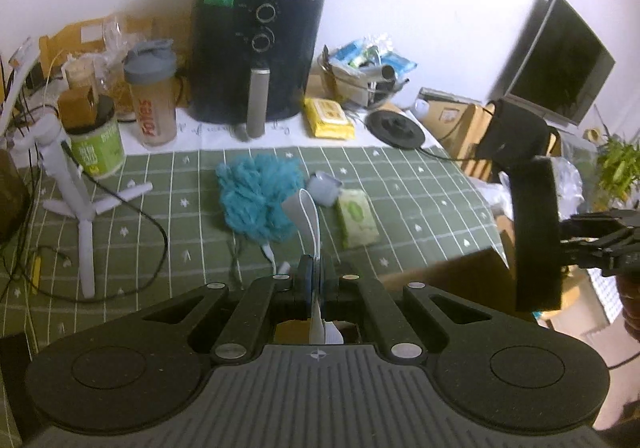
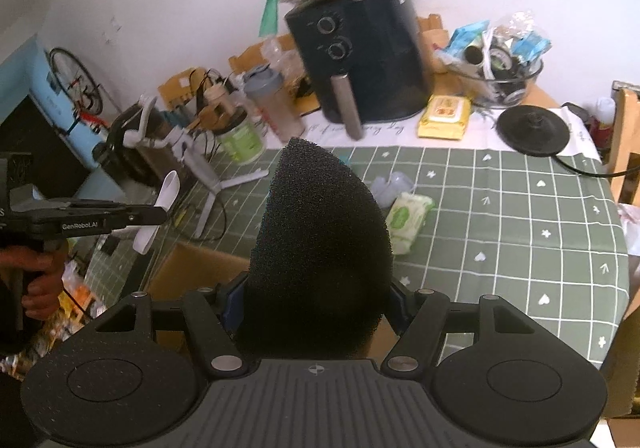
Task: Organize soft objects
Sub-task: 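Lower the white strap and black sponge into the cardboard box and release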
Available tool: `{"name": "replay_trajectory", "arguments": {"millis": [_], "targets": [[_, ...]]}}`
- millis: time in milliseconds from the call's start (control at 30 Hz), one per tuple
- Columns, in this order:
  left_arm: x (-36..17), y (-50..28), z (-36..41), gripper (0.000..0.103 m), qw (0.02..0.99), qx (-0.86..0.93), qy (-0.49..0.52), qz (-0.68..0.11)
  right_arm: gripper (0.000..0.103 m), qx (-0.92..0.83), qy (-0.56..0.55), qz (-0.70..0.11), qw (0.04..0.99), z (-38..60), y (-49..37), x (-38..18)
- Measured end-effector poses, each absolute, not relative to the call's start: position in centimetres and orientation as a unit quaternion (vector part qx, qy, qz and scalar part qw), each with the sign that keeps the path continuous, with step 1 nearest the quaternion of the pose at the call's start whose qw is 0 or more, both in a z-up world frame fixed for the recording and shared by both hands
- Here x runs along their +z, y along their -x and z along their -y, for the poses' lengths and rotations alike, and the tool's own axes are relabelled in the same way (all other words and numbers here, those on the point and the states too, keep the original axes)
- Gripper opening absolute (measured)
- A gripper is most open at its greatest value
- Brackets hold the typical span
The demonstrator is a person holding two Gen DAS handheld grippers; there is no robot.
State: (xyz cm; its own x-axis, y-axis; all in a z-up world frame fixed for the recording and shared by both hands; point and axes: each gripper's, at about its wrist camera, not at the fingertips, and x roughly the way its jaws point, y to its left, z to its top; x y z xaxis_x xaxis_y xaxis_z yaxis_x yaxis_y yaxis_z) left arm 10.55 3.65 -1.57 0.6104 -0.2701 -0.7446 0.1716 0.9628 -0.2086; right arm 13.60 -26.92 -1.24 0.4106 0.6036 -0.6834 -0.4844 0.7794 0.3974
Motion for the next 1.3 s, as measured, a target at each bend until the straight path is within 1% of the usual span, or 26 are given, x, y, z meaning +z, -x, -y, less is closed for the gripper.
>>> {"name": "replay_trajectory", "arguments": {"millis": [133,200,233,267,300,333,367,767,933,1033,1067,1167,1200,1300], "targets": [[-2.1,-9.3,-3.1,0.004,0.887,-0.131,0.067,-0.437,0.069,0.333,-0.064,-0.442,0.831,26.8,-13.1,-1.6],[-2.5,-8.6,-2.7,0.005,0.884,-0.138,0.068,-0.442,0.069,0.337,-0.066,-0.446,0.826,26.7,-13.0,-1.8],[-2.8,-8.3,-2.5,0.007,0.883,-0.136,0.064,-0.444,0.069,0.339,-0.066,-0.449,0.824,26.6,-12.8,-1.9],[-2.9,-8.1,-2.3,0.018,0.883,-0.133,0.058,-0.447,0.069,0.341,-0.065,-0.451,0.822,26.5,-12.7,-2.0],[-3.1,-8.0,-2.1,0.035,0.882,-0.128,0.052,-0.451,0.069,0.345,-0.065,-0.452,0.820,26.5,-12.6,-2.1],[-3.1,-7.8,-2.0,0.041,0.883,-0.123,0.049,-0.450,0.069,0.349,-0.063,-0.454,0.817,26.4,-12.4,-2.2],[-3.0,-7.5,-2.0,0.045,0.886,-0.117,0.046,-0.446,0.069,0.351,-0.061,-0.456,0.816,26.3,-12.2,-2.3],[-2.6,-6.0,-3.0,0.046,0.895,-0.052,0.078,-0.435,0.069,0.375,-0.026,-0.464,0.802,25.0,-11.5,-3.0],[-2.2,-5.0,-3.2,0.047,0.899,-0.045,0.085,-0.428,0.069,0.403,0.029,-0.448,0.797,23.5,-11.5,-2.0],[-2.0,-4.5,-3.3,0.047,0.900,-0.040,0.090,-0.424,0.070,0.438,0.082,-0.424,0.788,22.1,-11.4,-1.2],[-1.9,-4.3,-3.4,0.047,0.901,-0.038,0.091,-0.422,0.071,0.454,0.106,-0.416,0.781,21.5,-11.3,-1.0],[-1.8,-3.9,-3.4,0.047,0.902,-0.031,0.090,-0.421,0.089,0.480,0.153,-0.411,0.760,20.2,-11.4,-0.9],[-1.8,-3.9,-3.4,0.047,0.902,-0.029,0.090,-0.421,0.093,0.485,0.157,-0.406,0.758,20.0,-11.4,-0.9],[-1.9,-3.8,-3.5,0.047,0.902,-0.022,0.092,-0.422,0.093,0.487,0.154,-0.410,0.755,19.8,-11.7,-1.1]]}}
